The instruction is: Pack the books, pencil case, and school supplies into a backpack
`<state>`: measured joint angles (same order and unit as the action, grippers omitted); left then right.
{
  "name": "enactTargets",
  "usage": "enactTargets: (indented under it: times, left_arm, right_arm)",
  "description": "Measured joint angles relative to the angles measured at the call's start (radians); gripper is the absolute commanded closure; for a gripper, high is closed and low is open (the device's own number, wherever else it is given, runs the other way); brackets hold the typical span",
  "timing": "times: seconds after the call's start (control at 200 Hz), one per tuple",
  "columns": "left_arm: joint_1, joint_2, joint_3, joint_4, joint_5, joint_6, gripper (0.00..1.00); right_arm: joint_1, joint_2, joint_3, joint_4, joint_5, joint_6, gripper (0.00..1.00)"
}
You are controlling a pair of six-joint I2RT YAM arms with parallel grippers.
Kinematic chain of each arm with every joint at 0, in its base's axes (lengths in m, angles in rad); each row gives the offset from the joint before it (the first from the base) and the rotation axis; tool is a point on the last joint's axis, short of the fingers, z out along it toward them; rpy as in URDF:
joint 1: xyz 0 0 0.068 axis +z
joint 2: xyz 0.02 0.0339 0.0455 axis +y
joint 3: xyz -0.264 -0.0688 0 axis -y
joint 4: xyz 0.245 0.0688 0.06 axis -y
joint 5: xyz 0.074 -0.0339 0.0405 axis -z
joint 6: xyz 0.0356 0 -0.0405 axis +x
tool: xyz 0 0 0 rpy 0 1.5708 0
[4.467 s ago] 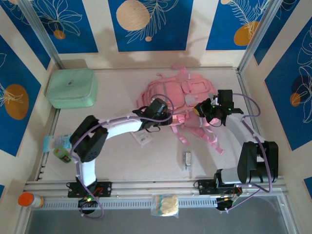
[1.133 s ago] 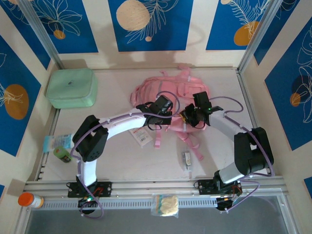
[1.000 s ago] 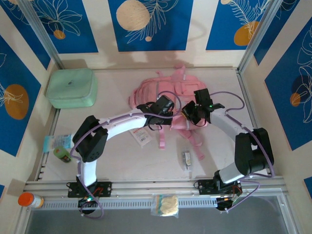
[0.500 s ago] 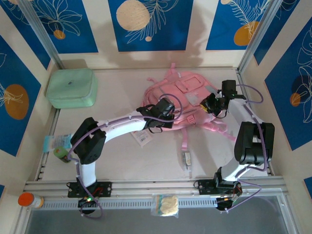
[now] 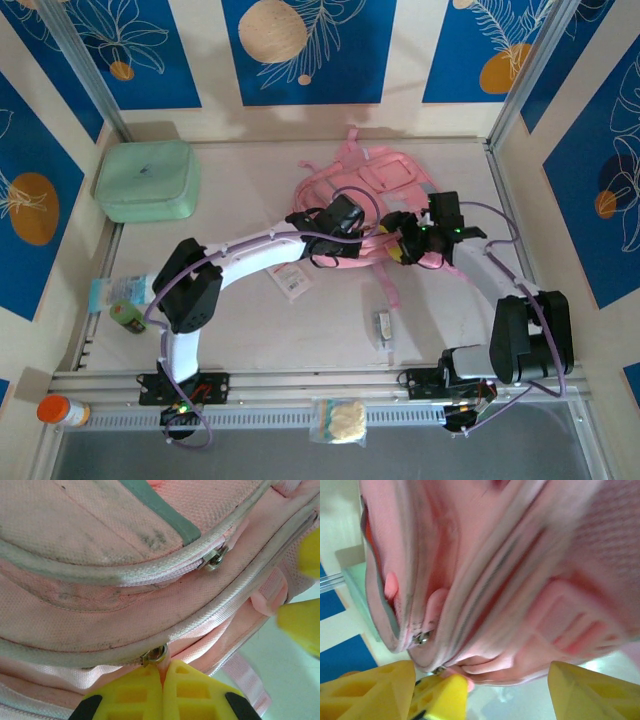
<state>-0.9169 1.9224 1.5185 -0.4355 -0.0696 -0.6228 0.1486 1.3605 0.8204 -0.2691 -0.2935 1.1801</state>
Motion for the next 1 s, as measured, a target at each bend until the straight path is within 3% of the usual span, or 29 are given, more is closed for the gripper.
enactTargets:
  times: [0.175, 0.325, 0.5, 0.755, 1.0]
  left_arm:
    - [-0.002, 0.002, 0.001, -0.002, 0.002, 0.0, 1.0]
    - [-0.001, 0.01, 0.001, -0.011, -0.01, 0.0, 1.0]
    - [0.009, 0.01, -0.001, -0.011, -0.049, 0.002, 1.0]
    - [-0.006, -0.119, -0.143, 0.066, -0.061, 0.002, 1.0]
    - [0.003, -0.236, -0.267, 0.129, -0.069, 0.002, 1.0]
  right_arm:
    - [0.095, 0.105, 0.032, 0.072, 0.084, 0.098, 0.44]
    - [0.171, 0.135, 0.089, 0.058, 0.219, 0.103, 0.78]
    - [0.196, 0.209, 0.174, 0.02, 0.257, 0.02, 1.0]
    - [0.17, 0.147, 0.183, -0.059, 0.198, -0.216, 1.0]
    - [-0.089, 0.087, 0.176, -0.175, -0.011, -0.434, 1.0]
